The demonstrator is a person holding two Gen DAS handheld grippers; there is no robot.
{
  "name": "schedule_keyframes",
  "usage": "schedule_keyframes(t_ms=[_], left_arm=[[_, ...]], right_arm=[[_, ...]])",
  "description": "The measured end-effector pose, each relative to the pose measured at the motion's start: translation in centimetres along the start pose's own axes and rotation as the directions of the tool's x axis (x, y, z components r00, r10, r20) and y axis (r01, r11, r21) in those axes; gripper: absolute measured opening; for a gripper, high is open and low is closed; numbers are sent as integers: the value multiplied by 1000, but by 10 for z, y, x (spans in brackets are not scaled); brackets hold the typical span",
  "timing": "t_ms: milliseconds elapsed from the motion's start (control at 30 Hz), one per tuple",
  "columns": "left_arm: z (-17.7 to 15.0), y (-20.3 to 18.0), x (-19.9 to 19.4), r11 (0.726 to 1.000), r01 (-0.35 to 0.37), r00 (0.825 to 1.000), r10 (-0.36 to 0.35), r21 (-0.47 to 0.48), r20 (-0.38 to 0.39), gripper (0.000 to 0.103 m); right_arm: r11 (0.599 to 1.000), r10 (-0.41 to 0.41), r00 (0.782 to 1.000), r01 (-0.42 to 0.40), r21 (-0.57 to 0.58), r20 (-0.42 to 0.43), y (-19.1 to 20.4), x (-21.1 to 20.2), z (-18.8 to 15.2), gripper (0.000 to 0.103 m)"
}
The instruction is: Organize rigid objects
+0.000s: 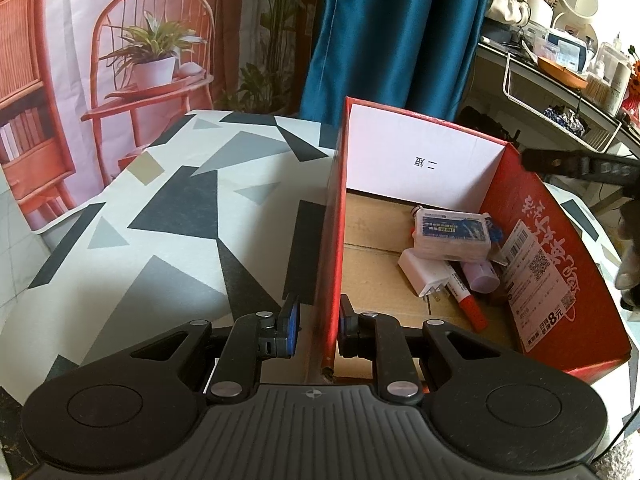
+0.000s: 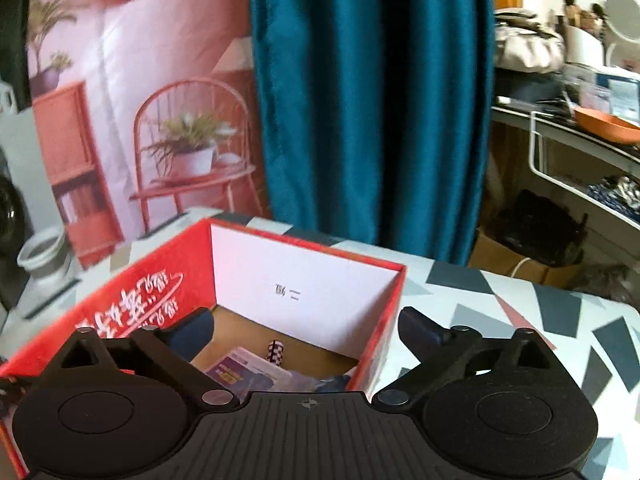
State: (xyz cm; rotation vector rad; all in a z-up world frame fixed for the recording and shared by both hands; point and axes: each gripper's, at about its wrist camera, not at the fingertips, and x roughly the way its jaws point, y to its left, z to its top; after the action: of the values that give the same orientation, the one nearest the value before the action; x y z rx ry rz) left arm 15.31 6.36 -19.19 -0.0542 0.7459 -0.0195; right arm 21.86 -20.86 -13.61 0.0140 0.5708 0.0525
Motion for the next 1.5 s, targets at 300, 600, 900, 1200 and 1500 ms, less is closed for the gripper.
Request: schedule_keyframes(t_ms=[300,600,900,1200,1500], left_arm=[[1,-2,0,1000,-12,1000,12,8,-10,21],[4,-5,-3,1000,-24,1000,24,16,-12,21],[23,-18,-29,997,-48,997,43,66,71,30],[47,-35,-91,994,-44,972,21,95,232,96],[56,-46,-153,996,-13,950,-17,94,313,103]], right_arm=[[986,-104,994,105,126,-14,-11,-28,-14,103],[944,-157,987,161,289,-38,-25,-70,-36,103],[919,-222,972,233,318,-73,-27,-116,-28,103],[922,-272,962,253,294,24,-1,-184,-1,103],[924,-293,952,258,284,90,31,-246,7,103]])
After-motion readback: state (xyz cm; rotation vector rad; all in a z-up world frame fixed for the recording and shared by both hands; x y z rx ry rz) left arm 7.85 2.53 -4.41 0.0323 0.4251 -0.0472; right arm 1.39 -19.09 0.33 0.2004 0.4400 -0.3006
